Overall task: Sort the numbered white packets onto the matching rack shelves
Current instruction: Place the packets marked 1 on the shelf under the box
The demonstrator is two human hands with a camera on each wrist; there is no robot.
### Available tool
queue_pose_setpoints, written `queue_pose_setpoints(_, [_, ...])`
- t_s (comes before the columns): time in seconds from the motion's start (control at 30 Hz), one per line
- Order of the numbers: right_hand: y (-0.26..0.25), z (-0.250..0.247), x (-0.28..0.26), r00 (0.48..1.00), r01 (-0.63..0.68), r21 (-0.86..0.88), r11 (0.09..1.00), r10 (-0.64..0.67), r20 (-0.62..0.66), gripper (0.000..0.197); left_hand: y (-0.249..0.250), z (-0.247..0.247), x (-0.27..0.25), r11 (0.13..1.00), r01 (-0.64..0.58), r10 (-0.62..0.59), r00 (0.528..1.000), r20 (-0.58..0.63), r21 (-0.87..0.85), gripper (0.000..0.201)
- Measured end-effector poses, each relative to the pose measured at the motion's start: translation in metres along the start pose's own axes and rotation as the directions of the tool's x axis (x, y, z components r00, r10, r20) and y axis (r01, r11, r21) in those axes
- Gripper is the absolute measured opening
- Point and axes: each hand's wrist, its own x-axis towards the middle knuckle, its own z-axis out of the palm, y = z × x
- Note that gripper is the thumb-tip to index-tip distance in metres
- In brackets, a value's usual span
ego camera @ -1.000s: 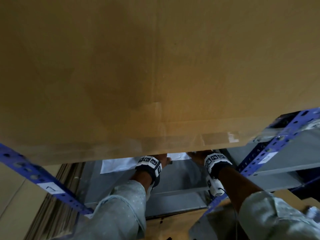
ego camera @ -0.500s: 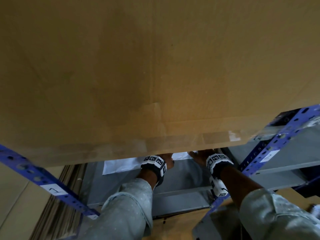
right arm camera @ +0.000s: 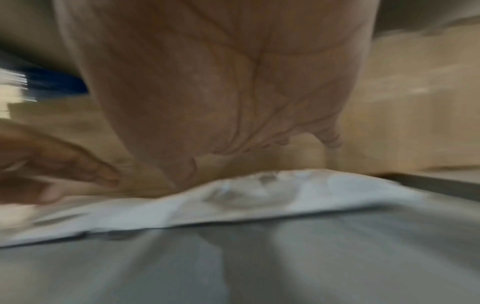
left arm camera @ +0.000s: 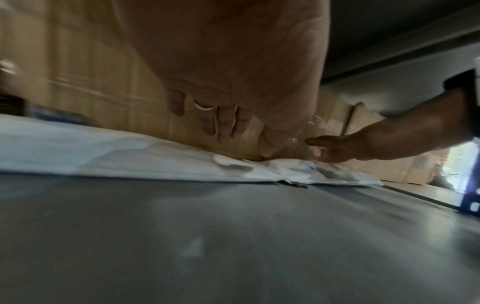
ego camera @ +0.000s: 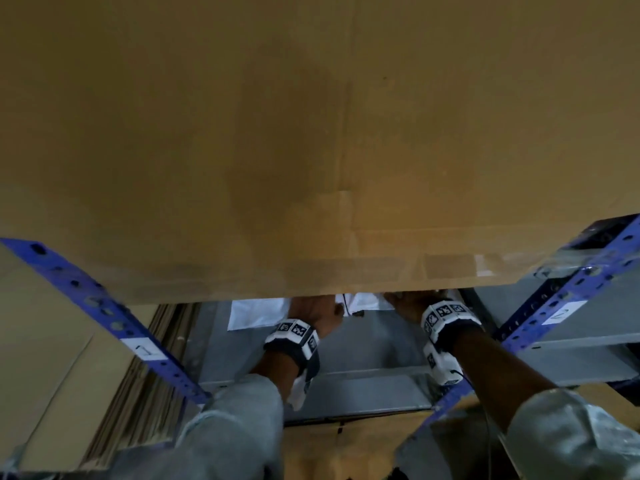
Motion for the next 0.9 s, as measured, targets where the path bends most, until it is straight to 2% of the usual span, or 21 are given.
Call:
queue_pose_setpoints(0.07, [-0.026, 0.001, -0.011, 0.996, 0.083, -0.086, 0.993, -0.084, -0.006, 0.072, -0.019, -0.011, -0.014, 0.992, 0.116, -0.118, 0.992, 0.05, 0.042, 0.036])
queue_pose_setpoints(0.1, [-0.044, 0.003, -0.02, 0.988, 0.148, -0.122, 0.981, -0.152, -0.027, 0.066, -0.032, -0.014, -0.021, 0.984, 0.164, -0.167, 0.985, 0.035, 0.069, 0.036])
queue_pose_setpoints(0.2, [-0.093, 0.017, -0.041, 0.942, 0.304, -0.153, 0.94, -0.32, -0.097, 0.074, -0.069, -0.022, -0.04, 0.953, 0.281, -0.288, 0.956, 0.053, 0.113, 0.045])
queue_pose_setpoints(0.3, [-0.125, 0.037, -0.038, 0.914, 0.38, -0.15, 0.913, -0.395, -0.09, 0.074, -0.101, -0.014, -0.051, 0.925, 0.348, -0.369, 0.919, 0.137, 0.156, 0.056])
queue_pose_setpoints(0.4, [-0.141, 0.048, -0.038, 0.925, 0.367, -0.172, 0.914, -0.379, -0.04, 0.074, -0.116, 0.0, -0.06, 0.926, 0.341, -0.371, 0.899, 0.232, 0.16, 0.063])
queue_pose_setpoints(0.5, [-0.142, 0.056, -0.035, 0.94, 0.339, -0.158, 0.928, -0.342, 0.006, 0.075, -0.117, 0.009, -0.062, 0.93, 0.328, -0.359, 0.904, 0.231, 0.163, 0.064])
queue_pose_setpoints(0.77, [-0.146, 0.061, -0.038, 0.949, 0.301, -0.105, 0.948, -0.308, -0.058, 0.089, -0.121, 0.011, -0.059, 0.932, 0.331, -0.358, 0.906, 0.228, 0.149, 0.069])
queue_pose_setpoints(0.83, [-0.144, 0.063, -0.041, 0.961, 0.256, -0.084, 0.963, -0.263, -0.087, 0.094, -0.122, 0.01, -0.06, 0.933, 0.332, -0.356, 0.906, 0.229, 0.138, 0.069])
queue_pose_setpoints(0.9, [-0.141, 0.064, -0.042, 0.978, 0.196, -0.067, 0.978, -0.2, -0.058, 0.099, -0.125, 0.011, -0.058, 0.936, 0.326, -0.349, 0.902, 0.255, 0.131, 0.068])
